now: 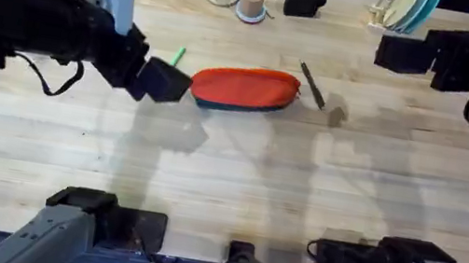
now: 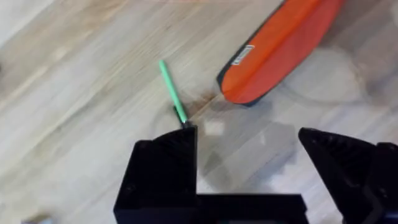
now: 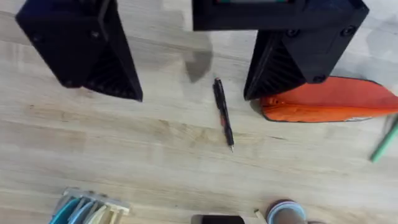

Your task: Unzip the bag, pick up the pens from the table one at a time and place them inside, then zip the bag closed.

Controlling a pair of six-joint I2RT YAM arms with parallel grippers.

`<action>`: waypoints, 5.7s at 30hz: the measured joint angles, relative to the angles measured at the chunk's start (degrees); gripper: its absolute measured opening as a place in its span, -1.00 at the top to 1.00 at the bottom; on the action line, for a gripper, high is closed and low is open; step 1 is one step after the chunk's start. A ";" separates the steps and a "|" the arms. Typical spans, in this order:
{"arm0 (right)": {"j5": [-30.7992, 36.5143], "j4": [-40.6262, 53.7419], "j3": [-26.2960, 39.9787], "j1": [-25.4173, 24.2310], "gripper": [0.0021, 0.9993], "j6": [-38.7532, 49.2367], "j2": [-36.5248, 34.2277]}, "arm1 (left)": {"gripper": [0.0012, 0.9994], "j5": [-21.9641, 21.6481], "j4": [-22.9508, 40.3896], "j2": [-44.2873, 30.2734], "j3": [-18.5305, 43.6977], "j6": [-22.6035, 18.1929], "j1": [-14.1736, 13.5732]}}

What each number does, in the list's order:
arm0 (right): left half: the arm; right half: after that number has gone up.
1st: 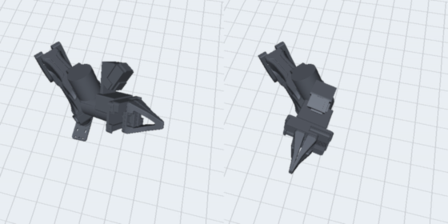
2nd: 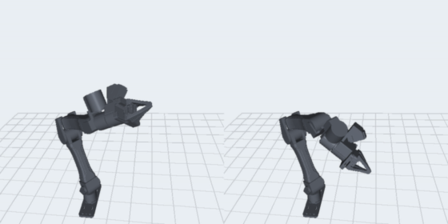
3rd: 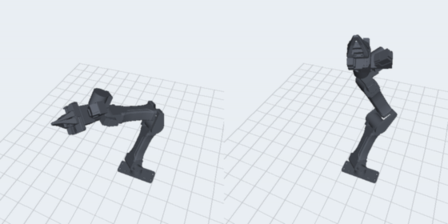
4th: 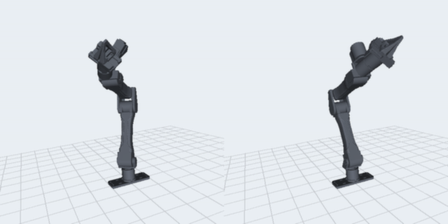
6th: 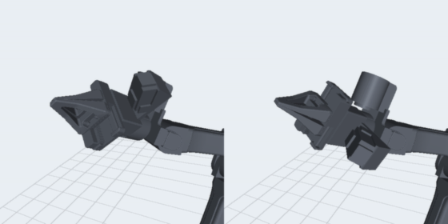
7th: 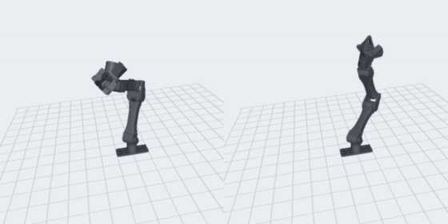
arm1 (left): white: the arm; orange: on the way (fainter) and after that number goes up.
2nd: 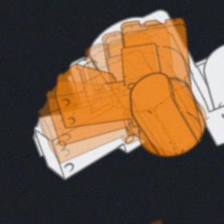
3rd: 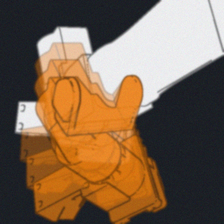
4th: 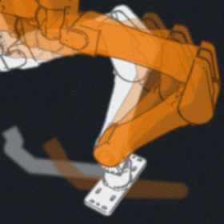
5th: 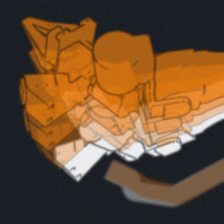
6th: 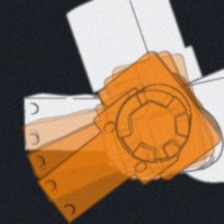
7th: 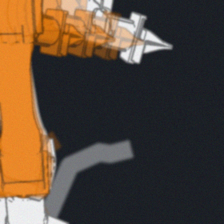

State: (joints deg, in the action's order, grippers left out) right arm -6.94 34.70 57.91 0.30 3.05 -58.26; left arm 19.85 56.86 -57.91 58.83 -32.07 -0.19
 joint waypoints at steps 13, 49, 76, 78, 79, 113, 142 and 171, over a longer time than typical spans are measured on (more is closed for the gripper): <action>0.00 0.00 0.00 0.00 -0.99 0.00 0.00 | -0.99 6.54 1.25 0.00 0.00 -28.32 0.00; 0.00 -0.02 0.00 0.00 -0.99 0.00 0.02 | -0.99 27.13 -3.28 -15.90 0.02 -39.13 11.37; -0.01 0.09 0.00 0.00 -0.99 -1.15 0.00 | -0.99 28.16 -9.33 -34.12 0.02 -40.02 8.93; -0.01 0.09 0.00 0.00 -0.99 -1.16 0.00 | -0.99 28.40 -11.41 -36.63 0.02 -40.01 6.40; -0.02 0.09 0.00 0.00 -0.99 -1.16 0.00 | -0.99 28.42 -11.75 -37.06 0.02 -40.01 5.91; -14.96 4.11 0.11 0.02 -0.99 -3.31 -3.70 | 0.91 28.55 -12.72 -38.14 0.04 -40.24 4.46; -17.11 4.35 0.11 2.38 -1.00 20.51 -7.39 | 0.91 28.55 -12.72 -38.14 0.04 -40.25 4.46; -39.10 4.82 0.11 -0.33 -0.99 41.60 -12.26 | 0.91 28.55 -12.74 -38.14 0.04 -40.25 4.46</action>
State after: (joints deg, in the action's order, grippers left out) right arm -46.04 39.52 58.02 -0.03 44.65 -70.52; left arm 48.40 44.12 -96.05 58.87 -72.31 4.27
